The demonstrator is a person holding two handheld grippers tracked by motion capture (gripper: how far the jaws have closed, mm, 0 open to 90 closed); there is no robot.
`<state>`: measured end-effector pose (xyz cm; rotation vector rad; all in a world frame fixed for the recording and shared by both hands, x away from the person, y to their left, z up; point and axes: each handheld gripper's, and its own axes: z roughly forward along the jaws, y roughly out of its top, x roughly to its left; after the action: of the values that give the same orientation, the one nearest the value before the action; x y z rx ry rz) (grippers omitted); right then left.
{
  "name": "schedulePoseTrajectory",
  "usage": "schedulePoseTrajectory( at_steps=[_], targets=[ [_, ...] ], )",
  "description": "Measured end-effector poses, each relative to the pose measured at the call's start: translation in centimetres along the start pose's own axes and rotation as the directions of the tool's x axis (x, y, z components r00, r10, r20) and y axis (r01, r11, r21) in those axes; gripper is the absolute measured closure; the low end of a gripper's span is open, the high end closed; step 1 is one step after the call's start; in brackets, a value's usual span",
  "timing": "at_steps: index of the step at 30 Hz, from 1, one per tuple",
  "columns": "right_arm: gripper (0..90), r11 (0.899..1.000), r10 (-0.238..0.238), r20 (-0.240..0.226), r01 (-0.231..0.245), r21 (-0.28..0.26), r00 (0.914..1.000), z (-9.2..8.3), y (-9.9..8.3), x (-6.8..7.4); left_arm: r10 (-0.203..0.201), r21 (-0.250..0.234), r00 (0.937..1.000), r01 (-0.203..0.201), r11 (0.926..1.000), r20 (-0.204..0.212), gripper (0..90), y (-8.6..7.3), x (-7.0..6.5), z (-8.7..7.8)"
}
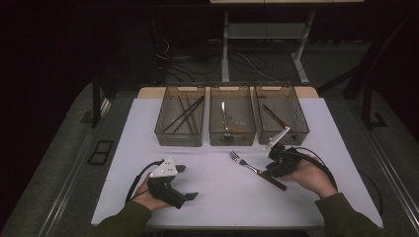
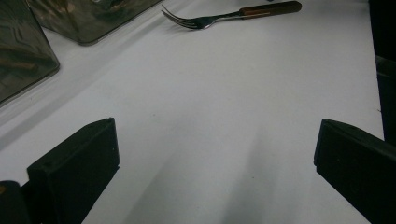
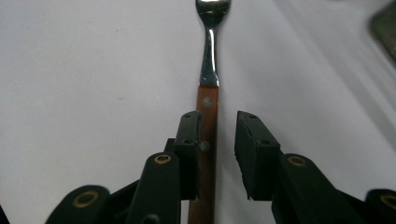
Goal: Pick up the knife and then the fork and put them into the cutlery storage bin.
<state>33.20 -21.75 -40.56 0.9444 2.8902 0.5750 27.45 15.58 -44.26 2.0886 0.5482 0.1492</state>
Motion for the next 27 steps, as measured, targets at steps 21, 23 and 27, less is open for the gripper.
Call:
schedulePoseTrajectory(
  at_steps=[21, 23, 27],
  targets=[
    [76.9, 0.979, -0.066, 0.035, 0.058, 0.195, 0.9972, 2.7, 2.9, 1.3, 0.000, 0.004, 1.0000, 0.000, 1.0000, 0.002, 0.0, 0.0, 0.0, 0.1],
    [77.3, 0.976, -0.092, 0.048, 0.081, 0.201, 0.9945, 2.7, 3.0, 1.3, 0.000, 0.004, 1.0000, 0.000, 1.0000, 0.001, 0.0, 0.0, 0.0, 0.0],
    [77.4, 0.976, -0.098, 0.043, 0.088, 0.200, 0.9942, 2.7, 3.0, 1.4, 0.002, 0.004, 1.0000, -0.002, 1.0000, 0.002, 0.0, 0.0, 0.0, 0.0]
  ],
)
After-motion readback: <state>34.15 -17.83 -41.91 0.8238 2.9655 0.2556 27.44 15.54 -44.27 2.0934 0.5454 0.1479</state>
